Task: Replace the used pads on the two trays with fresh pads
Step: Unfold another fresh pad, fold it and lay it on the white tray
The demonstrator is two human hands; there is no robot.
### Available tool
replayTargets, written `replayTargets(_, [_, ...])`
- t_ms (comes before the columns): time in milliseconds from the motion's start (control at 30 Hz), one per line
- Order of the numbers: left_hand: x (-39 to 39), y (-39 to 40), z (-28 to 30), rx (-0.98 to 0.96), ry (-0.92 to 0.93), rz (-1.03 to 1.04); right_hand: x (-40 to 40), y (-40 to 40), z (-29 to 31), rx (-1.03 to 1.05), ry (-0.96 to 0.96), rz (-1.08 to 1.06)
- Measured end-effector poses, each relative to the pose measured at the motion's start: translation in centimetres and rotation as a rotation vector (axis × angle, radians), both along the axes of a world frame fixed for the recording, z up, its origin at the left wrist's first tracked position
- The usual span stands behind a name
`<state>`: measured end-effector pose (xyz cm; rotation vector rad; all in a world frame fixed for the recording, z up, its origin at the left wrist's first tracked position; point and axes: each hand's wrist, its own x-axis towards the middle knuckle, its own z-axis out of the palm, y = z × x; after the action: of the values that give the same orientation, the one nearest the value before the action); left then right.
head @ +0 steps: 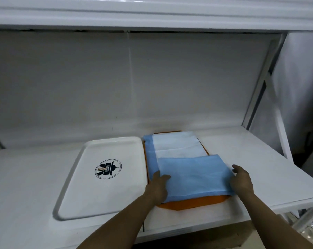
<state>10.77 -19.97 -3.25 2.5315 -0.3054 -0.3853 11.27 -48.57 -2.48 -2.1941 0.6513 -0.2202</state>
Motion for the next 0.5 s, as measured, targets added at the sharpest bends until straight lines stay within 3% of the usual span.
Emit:
replayTargets(300, [-2.4, -1.6, 1.5, 0.288, 0.046, -0.174, -0.8, 0.5, 0.9, -0.003, 0.058, -0.03])
replayTargets(367, [-2.8, -1.8, 1.6, 0.359, 0.088, -0.223, -0.9, 0.6, 1.4, 0.155, -0.086, -0.058])
replayTargets(500, [-3.1, -1.9, 1.7, 0.396, 0.177, -0.242, -1.8, 1.4, 2.5, 0.714, -0.308, -0.138])
